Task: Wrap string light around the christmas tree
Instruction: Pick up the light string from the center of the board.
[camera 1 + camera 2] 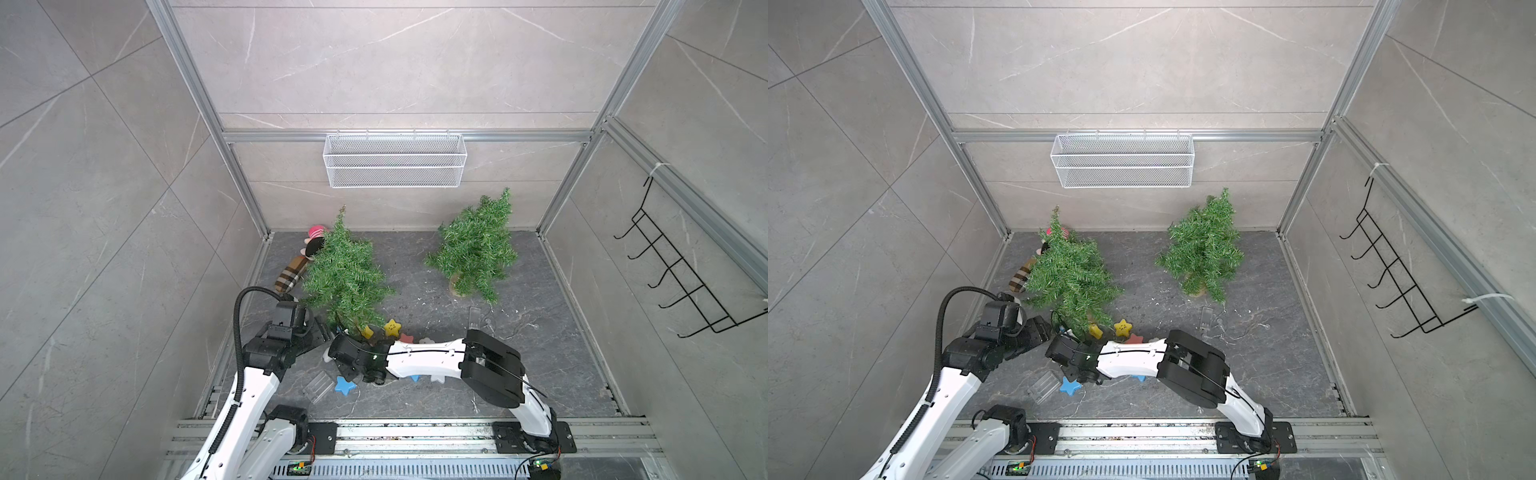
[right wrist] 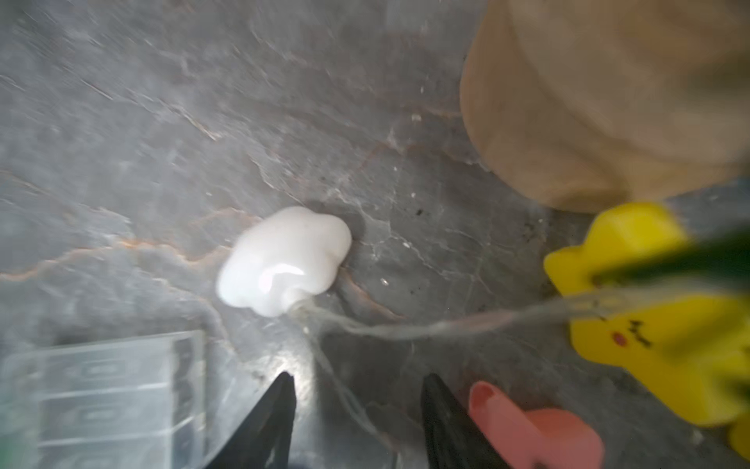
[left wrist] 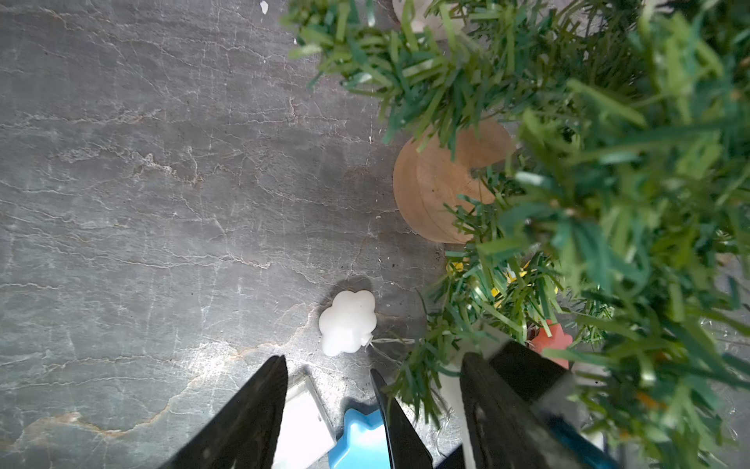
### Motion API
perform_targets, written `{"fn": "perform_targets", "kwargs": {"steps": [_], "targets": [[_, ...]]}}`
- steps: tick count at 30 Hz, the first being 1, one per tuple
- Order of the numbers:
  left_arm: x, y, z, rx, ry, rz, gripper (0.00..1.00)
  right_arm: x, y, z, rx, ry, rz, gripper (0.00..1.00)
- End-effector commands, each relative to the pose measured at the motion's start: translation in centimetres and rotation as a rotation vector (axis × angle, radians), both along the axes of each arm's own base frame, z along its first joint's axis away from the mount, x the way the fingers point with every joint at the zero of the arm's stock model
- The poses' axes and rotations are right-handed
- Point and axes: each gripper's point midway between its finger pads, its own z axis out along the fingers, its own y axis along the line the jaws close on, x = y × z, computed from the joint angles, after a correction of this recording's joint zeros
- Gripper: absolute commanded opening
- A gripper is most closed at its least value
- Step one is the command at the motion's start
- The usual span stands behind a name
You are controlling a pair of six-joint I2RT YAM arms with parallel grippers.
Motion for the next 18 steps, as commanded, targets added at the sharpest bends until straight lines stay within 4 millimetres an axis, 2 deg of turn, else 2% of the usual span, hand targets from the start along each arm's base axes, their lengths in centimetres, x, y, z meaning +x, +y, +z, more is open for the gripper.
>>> {"fn": "perform_targets", "kwargs": {"steps": [1,4,6,8,10,13,15,18], "targets": [[0.3,0.1,1.5,0.012,-0.037,-0.017,0.71,0.0,0.6,-0.9,-0.019,-0.002,0.018,0.51],[0.4,-0.1,1.5,0.000,-0.037,-0.019,0.70,0.0,0.8,-1.2,-0.021,0.005,0.017,0.37],[0.4,-0.2,1.6,-0.005,-0.039,-0.026,0.67,-0.3,1.0,-0.8,-0.007,0.014,0.030,0.23],[0.3,-0.3,2.0,0.001,-0.042,-0.041,0.62,-0.9,1.0,0.2,0.020,0.036,0.047,0.12],[0.0,-0.2,3.0,0.019,-0.055,-0.060,0.58,-1.9,0.7,2.3,0.076,0.077,0.062,0.05],[-0.3,-0.8,4.6,0.016,-0.073,-0.126,0.53,-3.8,0.5,6.2,0.199,0.150,0.092,0.01],[-0.5,-2.0,5.1,-0.012,-0.078,-0.204,0.51,-4.9,0.3,8.1,0.271,0.204,0.099,0.01],[-0.9,-3.8,6.0,-0.060,-0.101,-0.306,0.49,-5.7,-0.3,9.7,0.355,0.286,0.068,0.01]]}}
